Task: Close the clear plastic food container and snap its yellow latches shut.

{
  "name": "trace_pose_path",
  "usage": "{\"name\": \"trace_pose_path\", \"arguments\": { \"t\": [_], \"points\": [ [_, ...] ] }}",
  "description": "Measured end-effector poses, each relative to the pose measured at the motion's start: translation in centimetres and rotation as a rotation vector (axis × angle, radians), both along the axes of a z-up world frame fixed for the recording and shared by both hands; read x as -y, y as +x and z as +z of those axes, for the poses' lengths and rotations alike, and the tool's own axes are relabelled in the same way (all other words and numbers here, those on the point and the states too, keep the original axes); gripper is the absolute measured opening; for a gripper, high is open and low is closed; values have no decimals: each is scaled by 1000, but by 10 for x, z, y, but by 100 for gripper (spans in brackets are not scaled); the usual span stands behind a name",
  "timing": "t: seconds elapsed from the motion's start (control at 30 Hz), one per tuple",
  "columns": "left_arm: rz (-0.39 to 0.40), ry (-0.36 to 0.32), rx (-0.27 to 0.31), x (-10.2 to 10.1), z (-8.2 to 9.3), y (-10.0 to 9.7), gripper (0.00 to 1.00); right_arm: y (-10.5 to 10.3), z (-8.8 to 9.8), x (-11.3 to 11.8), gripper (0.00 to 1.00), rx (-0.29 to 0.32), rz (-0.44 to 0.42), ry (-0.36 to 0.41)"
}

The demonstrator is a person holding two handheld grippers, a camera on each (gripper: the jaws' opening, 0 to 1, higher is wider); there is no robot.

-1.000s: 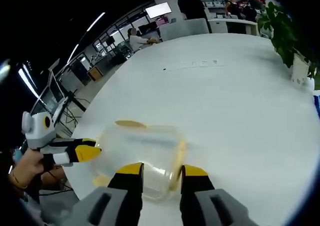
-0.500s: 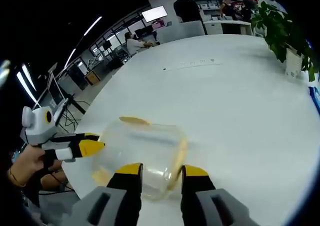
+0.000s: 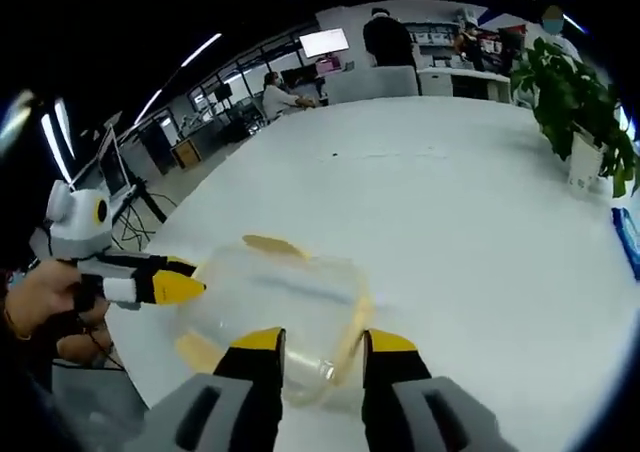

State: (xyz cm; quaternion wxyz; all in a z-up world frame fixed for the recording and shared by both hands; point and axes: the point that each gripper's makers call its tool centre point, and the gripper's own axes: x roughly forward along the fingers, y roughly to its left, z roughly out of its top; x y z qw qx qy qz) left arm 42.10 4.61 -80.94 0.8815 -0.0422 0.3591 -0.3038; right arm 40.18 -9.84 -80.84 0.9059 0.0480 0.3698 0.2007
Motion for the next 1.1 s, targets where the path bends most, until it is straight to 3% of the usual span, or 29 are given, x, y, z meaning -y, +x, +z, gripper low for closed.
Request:
{"name": "trace_pose_path", "arguments": {
  "t": [0.1,0.2,0.33,0.43,0.8,0.9,1.1],
  "points": [
    [8,11,25,-3,4,1,34,5,12,-2,26,20,-10,60],
    [-19,17,66,-1,11,1,35,10,21,-6,26,66,36,39],
    [-64,61,133,4,21,1,35,12,26,-13,26,72,70,36],
    [-149,60,207,20,31,0,34,13,28,-24,25,89,131,16],
    [-370,84,251,59,22,-25,41,23,25,-64,22,87,317,-5],
    [-384,110,223,59,15,-27,40,27,22,-70,22,79,341,3],
    [-446,147,243,60,11,-34,42,33,16,-76,23,65,399,-28]
  ]
}}
